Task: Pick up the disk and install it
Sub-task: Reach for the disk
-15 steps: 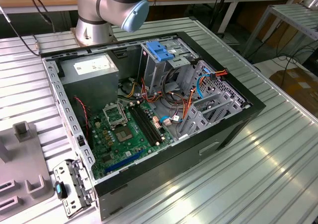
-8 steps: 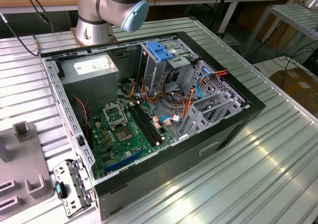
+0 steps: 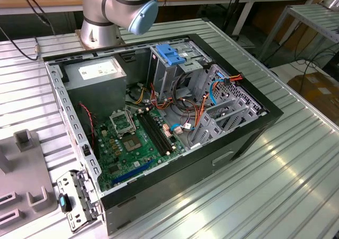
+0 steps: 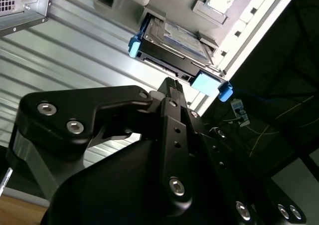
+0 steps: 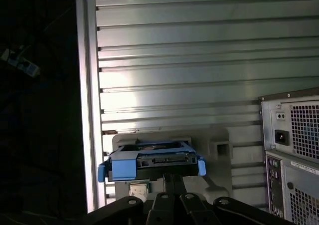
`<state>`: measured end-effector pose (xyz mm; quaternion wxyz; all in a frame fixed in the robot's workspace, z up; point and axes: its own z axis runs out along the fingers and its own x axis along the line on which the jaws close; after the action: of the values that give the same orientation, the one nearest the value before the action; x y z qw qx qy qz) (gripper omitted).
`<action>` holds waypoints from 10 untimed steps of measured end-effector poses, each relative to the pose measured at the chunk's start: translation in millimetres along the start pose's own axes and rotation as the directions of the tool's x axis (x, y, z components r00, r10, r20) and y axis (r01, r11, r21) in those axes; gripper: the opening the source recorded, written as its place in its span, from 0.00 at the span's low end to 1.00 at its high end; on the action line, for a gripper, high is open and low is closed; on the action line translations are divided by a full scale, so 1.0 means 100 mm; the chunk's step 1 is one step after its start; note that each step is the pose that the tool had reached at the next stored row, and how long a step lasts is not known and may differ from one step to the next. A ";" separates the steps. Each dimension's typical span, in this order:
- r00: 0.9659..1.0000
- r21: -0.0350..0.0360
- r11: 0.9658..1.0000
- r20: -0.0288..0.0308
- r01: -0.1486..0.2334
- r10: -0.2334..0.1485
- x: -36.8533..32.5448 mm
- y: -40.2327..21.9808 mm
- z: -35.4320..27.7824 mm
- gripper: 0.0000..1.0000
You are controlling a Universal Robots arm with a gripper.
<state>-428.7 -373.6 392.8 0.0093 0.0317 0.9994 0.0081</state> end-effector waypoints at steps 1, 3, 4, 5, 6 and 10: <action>1.000 0.000 1.000 -0.001 0.007 -0.007 0.014 -0.001 0.001 0.11; 1.000 0.000 1.000 -0.002 0.020 -0.020 0.030 -0.002 0.002 0.11; 1.000 0.000 1.000 -0.002 0.027 -0.027 0.037 -0.003 0.003 0.11; 0.999 -0.001 0.999 -0.003 0.034 -0.034 0.047 -0.003 0.004 0.11; 0.999 -0.001 0.999 -0.003 0.038 -0.038 0.059 -0.004 0.004 0.11; 0.999 -0.001 0.999 -0.006 0.043 -0.043 0.222 -0.014 0.002 0.11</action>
<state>-450.9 -373.6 392.2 0.0065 0.0103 0.9999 0.0083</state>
